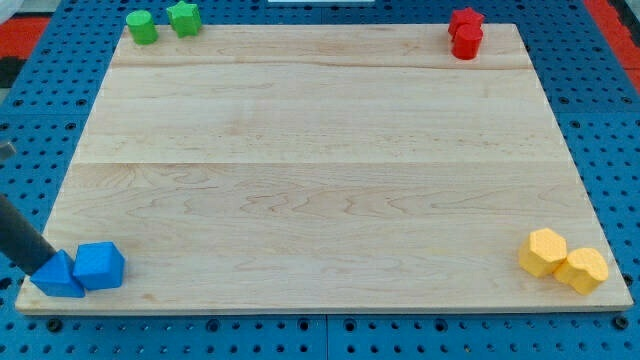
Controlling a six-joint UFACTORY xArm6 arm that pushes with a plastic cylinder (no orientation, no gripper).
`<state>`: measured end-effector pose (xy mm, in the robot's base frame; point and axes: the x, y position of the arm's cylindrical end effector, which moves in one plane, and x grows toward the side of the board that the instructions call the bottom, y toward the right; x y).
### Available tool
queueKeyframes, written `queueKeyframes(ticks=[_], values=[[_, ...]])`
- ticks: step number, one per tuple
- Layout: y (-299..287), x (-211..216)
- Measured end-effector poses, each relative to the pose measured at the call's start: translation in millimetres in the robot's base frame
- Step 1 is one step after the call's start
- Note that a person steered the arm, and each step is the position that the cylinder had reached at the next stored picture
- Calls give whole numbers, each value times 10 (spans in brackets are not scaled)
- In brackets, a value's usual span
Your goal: Separate blue triangle and blue cube
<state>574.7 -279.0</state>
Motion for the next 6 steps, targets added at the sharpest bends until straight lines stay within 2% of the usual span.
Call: queueKeyframes(ticks=[1, 3, 4, 6], values=[[-60, 37], [-161, 418], [73, 157], [1413, -284]])
